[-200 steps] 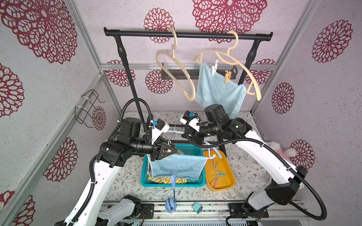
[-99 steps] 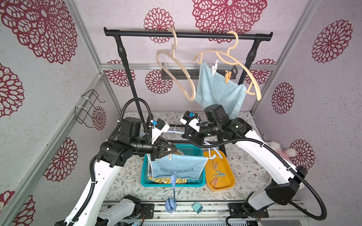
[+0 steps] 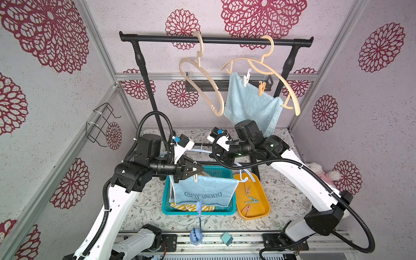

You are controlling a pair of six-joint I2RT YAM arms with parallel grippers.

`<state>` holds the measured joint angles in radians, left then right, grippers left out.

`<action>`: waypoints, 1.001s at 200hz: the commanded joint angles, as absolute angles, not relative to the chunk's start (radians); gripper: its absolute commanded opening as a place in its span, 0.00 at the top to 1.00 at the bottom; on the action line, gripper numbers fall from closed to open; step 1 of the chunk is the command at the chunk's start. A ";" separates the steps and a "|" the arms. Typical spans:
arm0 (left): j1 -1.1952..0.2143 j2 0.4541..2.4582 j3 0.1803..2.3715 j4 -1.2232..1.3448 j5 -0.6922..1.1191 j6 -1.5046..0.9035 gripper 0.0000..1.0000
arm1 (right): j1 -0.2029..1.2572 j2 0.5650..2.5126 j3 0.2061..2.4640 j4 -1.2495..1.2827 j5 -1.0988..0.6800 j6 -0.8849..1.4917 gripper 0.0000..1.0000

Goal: Remove the clothespins securing towels to the hanger
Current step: Remove the clothespin from the hanger.

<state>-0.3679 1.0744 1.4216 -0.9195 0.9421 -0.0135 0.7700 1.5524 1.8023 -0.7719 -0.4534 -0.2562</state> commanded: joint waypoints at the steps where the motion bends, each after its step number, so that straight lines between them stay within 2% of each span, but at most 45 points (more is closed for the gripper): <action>1: -0.372 1.051 1.460 -0.883 0.893 -0.032 1.00 | 0.761 1.551 1.812 -0.688 -0.407 -0.208 1.00; 143: -0.372 1.021 1.458 -0.775 0.710 -0.087 1.00 | 0.780 1.546 1.754 -0.666 -0.349 -0.217 1.00; 200: -0.387 1.019 1.461 -0.711 0.742 -0.170 1.00 | 0.781 1.555 1.746 -0.645 -0.324 -0.212 1.00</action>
